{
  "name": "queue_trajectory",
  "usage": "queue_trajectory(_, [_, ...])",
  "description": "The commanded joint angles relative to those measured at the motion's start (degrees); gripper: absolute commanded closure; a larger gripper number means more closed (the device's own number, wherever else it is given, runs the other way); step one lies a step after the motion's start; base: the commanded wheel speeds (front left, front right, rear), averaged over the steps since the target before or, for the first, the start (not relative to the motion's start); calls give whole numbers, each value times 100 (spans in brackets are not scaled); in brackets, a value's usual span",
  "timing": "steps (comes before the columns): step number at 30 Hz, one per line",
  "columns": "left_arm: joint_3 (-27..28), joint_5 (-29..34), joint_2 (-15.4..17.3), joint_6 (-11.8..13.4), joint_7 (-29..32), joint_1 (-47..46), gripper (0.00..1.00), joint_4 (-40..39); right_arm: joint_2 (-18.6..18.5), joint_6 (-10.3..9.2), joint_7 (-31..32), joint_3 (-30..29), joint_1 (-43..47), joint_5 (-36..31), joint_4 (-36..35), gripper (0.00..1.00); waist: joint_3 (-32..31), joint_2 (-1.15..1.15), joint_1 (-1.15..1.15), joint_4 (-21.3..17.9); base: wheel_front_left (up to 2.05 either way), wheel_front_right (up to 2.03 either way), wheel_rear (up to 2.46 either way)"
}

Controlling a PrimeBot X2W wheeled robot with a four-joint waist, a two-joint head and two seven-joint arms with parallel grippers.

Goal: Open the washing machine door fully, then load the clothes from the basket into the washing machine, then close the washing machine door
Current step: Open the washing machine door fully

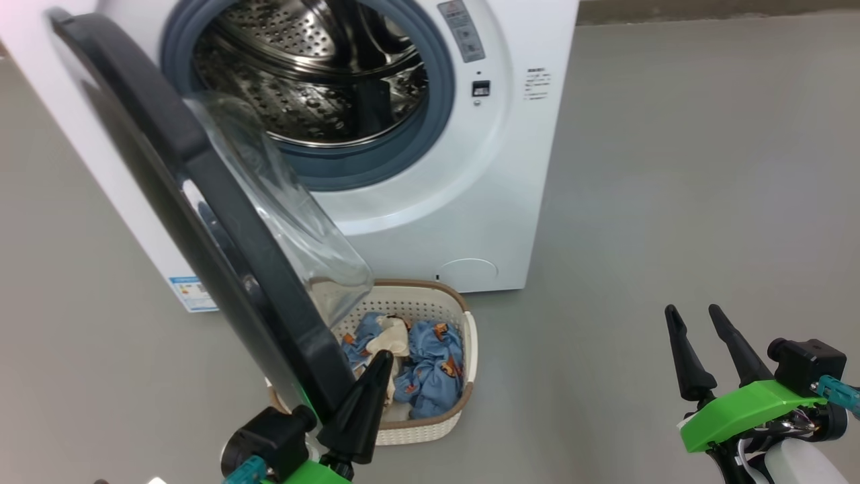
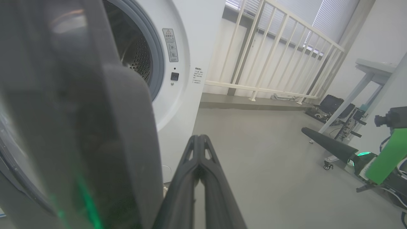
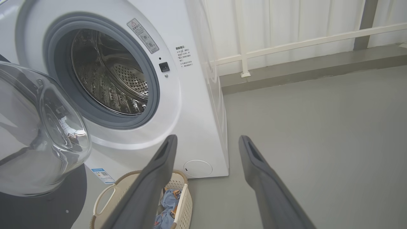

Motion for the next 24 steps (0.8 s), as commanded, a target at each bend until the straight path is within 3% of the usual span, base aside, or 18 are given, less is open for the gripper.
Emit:
queue_trajectory(1, [319, -64, 116, 75, -80, -242, 100, -57, -39, 33, -71, 101, -151, 12, -103, 0, -27, 0, 0, 148, 0, 0, 0])
queue_trajectory(24, [358, -158, 331, 243, 60, -21, 100, -174, 57, 33, -71, 8, -36, 20, -70, 0, -175, 0, 0, 1125, 0, 0, 0])
